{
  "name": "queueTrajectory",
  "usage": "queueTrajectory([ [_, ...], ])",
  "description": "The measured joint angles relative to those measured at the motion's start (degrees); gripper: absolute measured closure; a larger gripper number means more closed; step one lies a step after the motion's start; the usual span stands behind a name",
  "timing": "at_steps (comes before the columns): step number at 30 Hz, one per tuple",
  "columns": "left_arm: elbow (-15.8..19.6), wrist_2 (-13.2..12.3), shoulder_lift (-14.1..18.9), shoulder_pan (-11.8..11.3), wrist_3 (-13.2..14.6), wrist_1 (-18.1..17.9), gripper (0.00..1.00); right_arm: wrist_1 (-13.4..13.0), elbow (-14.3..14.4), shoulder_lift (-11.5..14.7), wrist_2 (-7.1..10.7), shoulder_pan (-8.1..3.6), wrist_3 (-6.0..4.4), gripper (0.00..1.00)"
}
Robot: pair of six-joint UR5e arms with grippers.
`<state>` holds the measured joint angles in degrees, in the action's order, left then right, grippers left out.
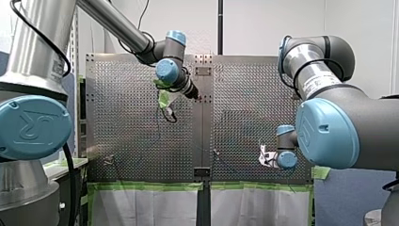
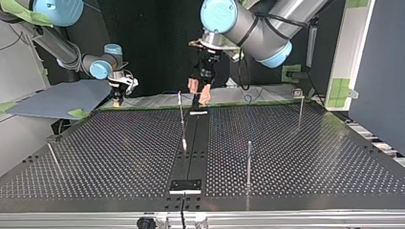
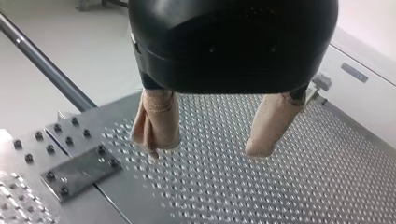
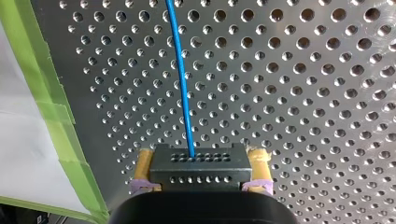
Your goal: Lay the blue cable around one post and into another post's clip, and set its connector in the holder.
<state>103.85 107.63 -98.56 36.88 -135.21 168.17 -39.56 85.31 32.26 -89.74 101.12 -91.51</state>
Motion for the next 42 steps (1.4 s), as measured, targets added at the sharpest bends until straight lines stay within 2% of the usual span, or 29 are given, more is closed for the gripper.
queueTrajectory([
  [5,0.0,2.3,2.3,0.3,-2.3,1.6,0.00,0.0,0.0,0.0,0.00,0.00,-0.01,0.80],
  [10,0.0,5.1,5.1,-0.7,-5.1,1.6,0.00,-0.1,0.0,0.0,0.00,0.07,-0.07,0.80],
  [16,0.2,8.3,8.3,-3.5,-8.3,1.1,0.00,-0.3,-0.1,0.0,-0.01,-0.01,-0.66,0.80],
  [26,1.1,13.0,13.3,-8.5,-13.3,0.5,0.00,-0.4,-0.1,0.0,0.00,0.22,-0.60,0.80],
  [30,2.8,12.2,15.5,-10.8,-15.7,-1.2,0.00,-0.3,-0.1,0.0,0.00,0.25,-0.54,0.80],
  [33,4.2,10.9,15.9,-12.3,-17.1,-2.6,0.00,-0.2,-0.1,0.0,0.00,0.26,-0.38,0.80],
  [37,6.0,9.2,15.0,-13.3,-18.7,-4.4,0.00,-0.2,-0.1,0.0,-0.01,0.28,-0.23,0.80],
  [42,6.9,6.8,13.5,-13.6,-19.1,-6.6,0.00,-0.1,-0.1,0.0,0.00,0.30,-0.15,0.80],
])
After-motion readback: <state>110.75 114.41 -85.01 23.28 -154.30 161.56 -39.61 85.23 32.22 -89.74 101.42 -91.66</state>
